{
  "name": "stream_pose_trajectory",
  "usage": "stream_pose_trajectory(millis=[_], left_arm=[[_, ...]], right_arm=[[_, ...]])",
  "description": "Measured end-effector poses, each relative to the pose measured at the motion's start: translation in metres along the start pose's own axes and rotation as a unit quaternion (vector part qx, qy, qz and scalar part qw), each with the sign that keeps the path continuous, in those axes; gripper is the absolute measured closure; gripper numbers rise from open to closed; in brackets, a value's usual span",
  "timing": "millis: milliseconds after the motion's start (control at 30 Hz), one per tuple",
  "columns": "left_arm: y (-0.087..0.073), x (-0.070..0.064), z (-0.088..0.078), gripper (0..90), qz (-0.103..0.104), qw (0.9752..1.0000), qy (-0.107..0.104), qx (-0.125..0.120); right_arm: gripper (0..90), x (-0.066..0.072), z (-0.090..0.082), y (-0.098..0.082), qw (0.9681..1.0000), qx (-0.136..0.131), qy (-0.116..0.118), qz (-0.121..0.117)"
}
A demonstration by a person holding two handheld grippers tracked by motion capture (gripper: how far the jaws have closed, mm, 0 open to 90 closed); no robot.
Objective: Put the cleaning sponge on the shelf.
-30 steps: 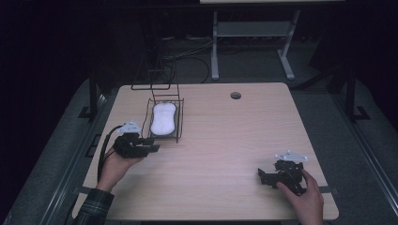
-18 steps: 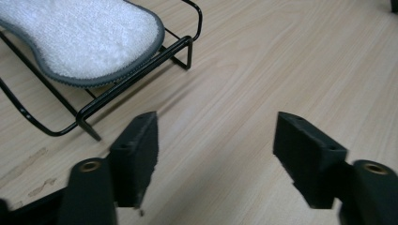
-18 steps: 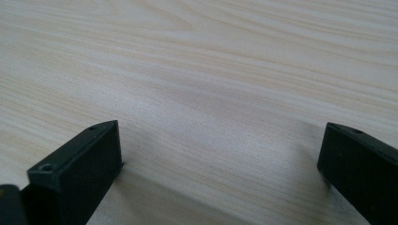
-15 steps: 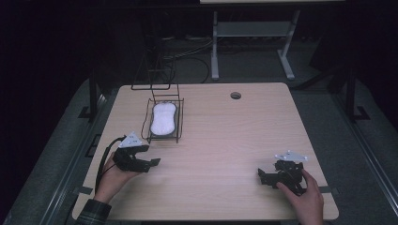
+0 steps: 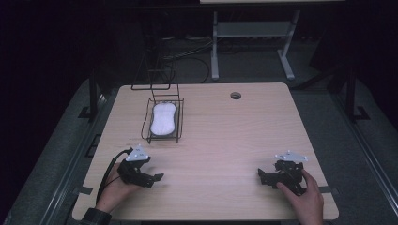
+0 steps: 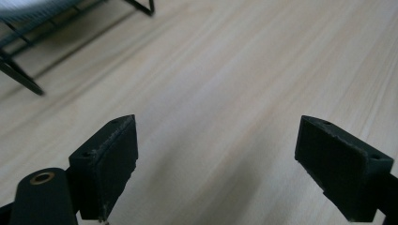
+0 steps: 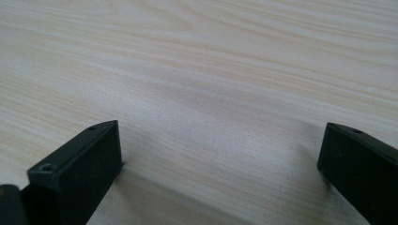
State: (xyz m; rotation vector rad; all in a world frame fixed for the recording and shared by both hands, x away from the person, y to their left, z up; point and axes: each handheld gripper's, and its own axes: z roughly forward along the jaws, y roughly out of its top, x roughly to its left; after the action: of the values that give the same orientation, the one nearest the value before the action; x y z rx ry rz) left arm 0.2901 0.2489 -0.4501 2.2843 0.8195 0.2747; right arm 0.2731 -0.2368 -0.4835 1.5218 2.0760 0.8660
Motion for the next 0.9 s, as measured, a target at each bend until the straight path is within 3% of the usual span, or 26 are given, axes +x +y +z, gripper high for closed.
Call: stream_pose_trajectory(millis=[267,467,733,900], left_arm=[[-0.01,-0.007,0.01,12.9,0.011,0.9995,-0.008,0.028],[-0.015,-0.008,0.011,12.8,0.023,0.9997,0.003,0.008],[-0.026,-0.006,0.011,12.7,0.025,0.999,-0.002,-0.038],[-0.026,-0.006,0.011,12.8,0.028,0.999,-0.002,-0.036]], right_arm=[[0.0,0.0,0.0,0.0,1.0,0.0,0.0,0.0],[0.0,0.0,0.0,0.0,1.0,0.0,0.0,0.0],[0.0,0.0,0.0,0.0,1.0,0.0,0.0,0.0],[0.0,0.0,0.0,0.0,1.0,0.0,0.0,0.0]])
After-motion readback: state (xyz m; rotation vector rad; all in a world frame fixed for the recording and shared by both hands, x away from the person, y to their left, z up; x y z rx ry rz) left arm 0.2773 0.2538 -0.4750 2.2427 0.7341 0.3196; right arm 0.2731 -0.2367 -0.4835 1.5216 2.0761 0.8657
